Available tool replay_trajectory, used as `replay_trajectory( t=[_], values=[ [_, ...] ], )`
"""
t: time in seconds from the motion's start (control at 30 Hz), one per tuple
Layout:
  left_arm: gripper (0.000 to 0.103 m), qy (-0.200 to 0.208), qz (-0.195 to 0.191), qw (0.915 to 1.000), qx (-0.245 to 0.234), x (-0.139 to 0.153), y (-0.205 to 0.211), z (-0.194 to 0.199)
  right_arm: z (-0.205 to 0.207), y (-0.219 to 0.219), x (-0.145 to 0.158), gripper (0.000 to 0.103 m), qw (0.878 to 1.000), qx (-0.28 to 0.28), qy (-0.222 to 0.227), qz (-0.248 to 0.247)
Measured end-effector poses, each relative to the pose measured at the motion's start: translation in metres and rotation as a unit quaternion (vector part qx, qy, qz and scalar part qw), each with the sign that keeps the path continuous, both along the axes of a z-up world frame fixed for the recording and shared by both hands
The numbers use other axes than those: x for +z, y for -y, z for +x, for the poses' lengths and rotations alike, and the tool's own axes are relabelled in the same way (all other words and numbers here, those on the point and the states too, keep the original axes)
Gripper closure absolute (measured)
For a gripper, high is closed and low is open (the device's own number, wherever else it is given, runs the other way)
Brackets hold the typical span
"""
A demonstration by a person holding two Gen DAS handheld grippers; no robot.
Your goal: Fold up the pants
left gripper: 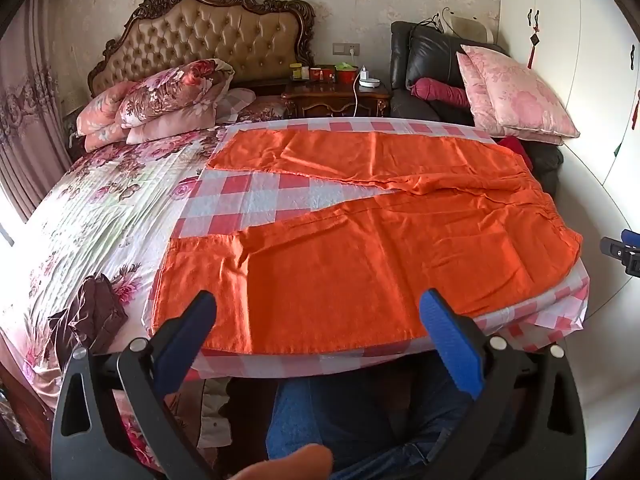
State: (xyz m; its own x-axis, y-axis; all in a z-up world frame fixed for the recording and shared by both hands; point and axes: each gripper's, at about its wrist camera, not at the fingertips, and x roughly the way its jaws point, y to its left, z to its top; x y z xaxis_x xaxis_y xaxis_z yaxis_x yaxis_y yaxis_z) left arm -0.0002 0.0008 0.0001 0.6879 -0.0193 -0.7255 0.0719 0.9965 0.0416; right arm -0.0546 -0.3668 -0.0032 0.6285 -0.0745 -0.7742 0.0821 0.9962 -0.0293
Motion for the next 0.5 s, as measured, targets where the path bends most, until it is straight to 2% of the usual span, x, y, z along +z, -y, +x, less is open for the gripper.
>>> replay_trajectory(
  t=[0.5],
  values=[
    [0.001, 0.001, -0.001, 1.0, 0.001, 0.0024, 0.0012, -0.0003, -0.0005, -0.0004, -0.0009, 0.014, 1.0, 0.001, -0.001, 0.0]
  ],
)
